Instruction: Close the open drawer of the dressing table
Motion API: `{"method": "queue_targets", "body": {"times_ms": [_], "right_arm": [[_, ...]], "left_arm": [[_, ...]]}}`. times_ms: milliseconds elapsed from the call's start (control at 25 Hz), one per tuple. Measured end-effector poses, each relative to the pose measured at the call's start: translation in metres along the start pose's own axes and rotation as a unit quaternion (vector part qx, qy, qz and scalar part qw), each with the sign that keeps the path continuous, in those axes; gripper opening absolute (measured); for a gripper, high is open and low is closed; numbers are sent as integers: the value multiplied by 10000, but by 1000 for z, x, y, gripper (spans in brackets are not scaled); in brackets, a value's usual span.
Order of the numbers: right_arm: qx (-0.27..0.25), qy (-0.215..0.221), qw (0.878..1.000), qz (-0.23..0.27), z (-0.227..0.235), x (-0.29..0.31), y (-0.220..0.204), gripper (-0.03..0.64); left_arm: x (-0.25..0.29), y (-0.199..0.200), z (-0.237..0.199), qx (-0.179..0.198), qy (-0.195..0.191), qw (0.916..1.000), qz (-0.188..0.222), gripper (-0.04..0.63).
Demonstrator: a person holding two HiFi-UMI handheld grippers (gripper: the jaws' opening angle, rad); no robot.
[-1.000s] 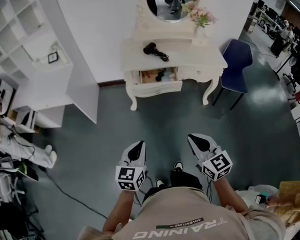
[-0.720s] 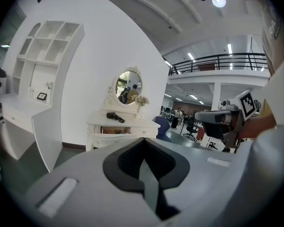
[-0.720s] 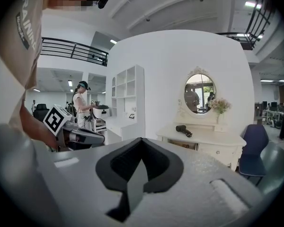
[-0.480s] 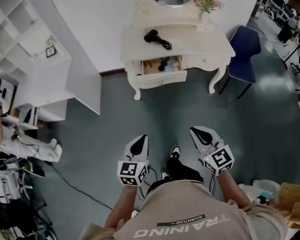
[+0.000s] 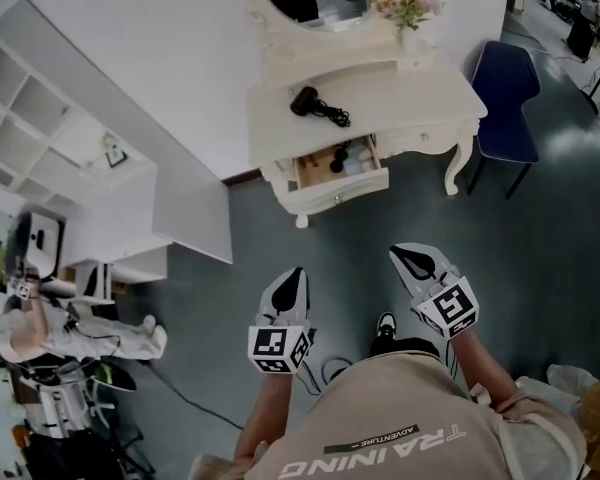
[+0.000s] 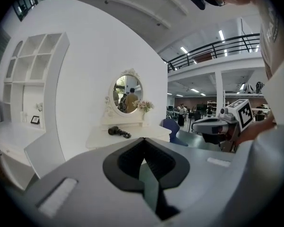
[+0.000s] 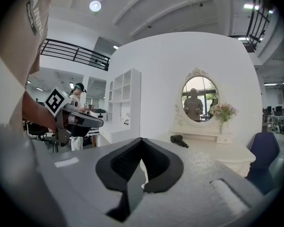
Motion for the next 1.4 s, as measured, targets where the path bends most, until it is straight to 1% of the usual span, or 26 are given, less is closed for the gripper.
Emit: {"method": "queue_targets", "body": {"times_ms": [120, 200, 280, 360, 680, 800, 920, 1080, 1200, 1280, 1400], "right_arm": [[-84, 141, 9998, 65, 19, 22, 4, 3], [-116, 281, 9995, 55, 27, 35, 6, 3], [-98, 368, 9993, 26, 32, 44, 6, 3], [-54, 422, 9991, -5, 36, 49, 5, 3], [187, 537, 9983, -128, 48, 74, -2, 3], [170, 463, 9986, -177, 50, 82, -1, 3], [112, 320, 9991, -236, 54, 93, 1, 3], [151, 127, 9994, -291, 55, 111, 11, 3], [3, -29, 9997, -262, 65, 123, 27, 3], [-89, -154, 9997, -189, 69, 129, 36, 3], [-7, -371, 9992, -158, 71, 140, 43, 3]], "left_arm": [[16, 14, -8, 26, 102, 9998, 168, 18], [20, 16, -17, -48, 272, 9995, 179, 18], [18, 14, -26, -172, 452, 9988, 111, 18], [17, 12, -30, -212, 560, 9982, 17, 18], [26, 6, -42, -425, 693, 9966, -98, 18], [37, 5, -52, -436, 630, 9970, -82, 18], [54, 6, -66, -415, 478, 9980, 8, 18], [73, 18, -91, -379, 280, 9989, 68, 18], [97, 31, -107, -258, 72, 9995, 184, 18], [111, 34, -118, -180, -79, 9997, 167, 18], [128, 38, -137, -191, -288, 9992, 187, 18]]}}
Point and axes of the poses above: the fingertips, and each gripper's own axes: x forward along the fingers, z to its right, y out of its top, the point moved 10 cm from there along -x, backward along the fingers, and after that the axes turned 6 degrees about -y, right-handed, at the moved point
